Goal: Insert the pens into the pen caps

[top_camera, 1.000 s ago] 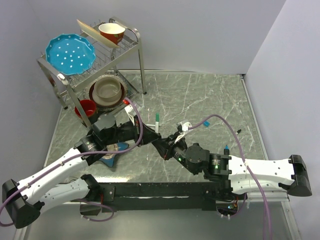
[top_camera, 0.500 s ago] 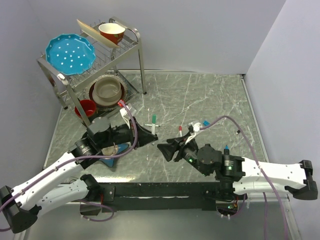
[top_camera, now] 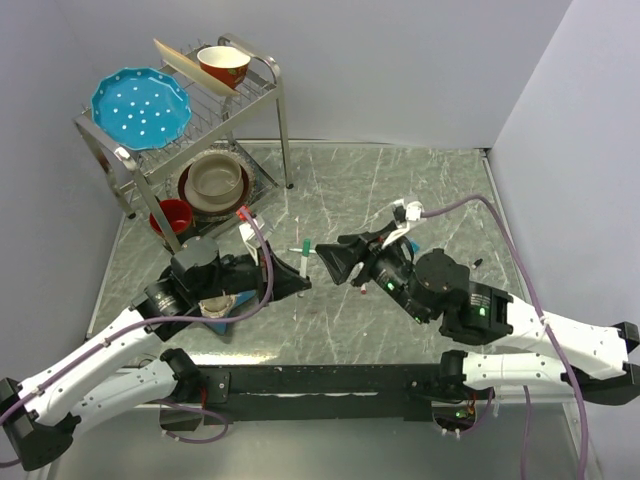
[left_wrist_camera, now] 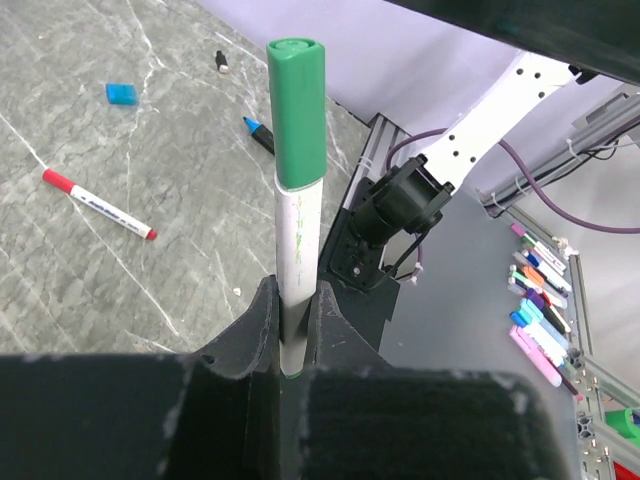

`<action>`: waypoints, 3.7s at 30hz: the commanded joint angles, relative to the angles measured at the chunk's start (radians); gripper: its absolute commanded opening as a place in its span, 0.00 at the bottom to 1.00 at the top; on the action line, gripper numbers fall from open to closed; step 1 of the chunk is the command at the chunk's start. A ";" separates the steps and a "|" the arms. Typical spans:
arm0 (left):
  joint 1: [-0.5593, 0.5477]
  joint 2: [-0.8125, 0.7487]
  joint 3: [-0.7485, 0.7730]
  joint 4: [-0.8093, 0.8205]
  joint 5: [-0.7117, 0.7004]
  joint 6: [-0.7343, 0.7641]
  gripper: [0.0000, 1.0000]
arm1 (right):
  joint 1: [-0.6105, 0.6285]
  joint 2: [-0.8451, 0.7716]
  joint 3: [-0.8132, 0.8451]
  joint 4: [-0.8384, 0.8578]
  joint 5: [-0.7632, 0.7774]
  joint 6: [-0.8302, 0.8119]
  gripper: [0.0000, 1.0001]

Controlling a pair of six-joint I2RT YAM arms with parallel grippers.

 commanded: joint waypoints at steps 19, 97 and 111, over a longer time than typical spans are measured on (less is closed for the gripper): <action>-0.003 -0.032 -0.019 0.017 0.040 0.019 0.01 | -0.119 0.149 0.160 -0.054 -0.234 -0.037 0.56; 0.239 0.136 0.063 0.201 -0.071 0.053 0.01 | 0.022 0.140 -0.461 0.095 -0.809 0.219 0.00; 0.270 0.148 0.040 0.265 -0.026 -0.026 0.01 | 0.085 0.211 -0.480 0.231 -0.810 0.359 0.00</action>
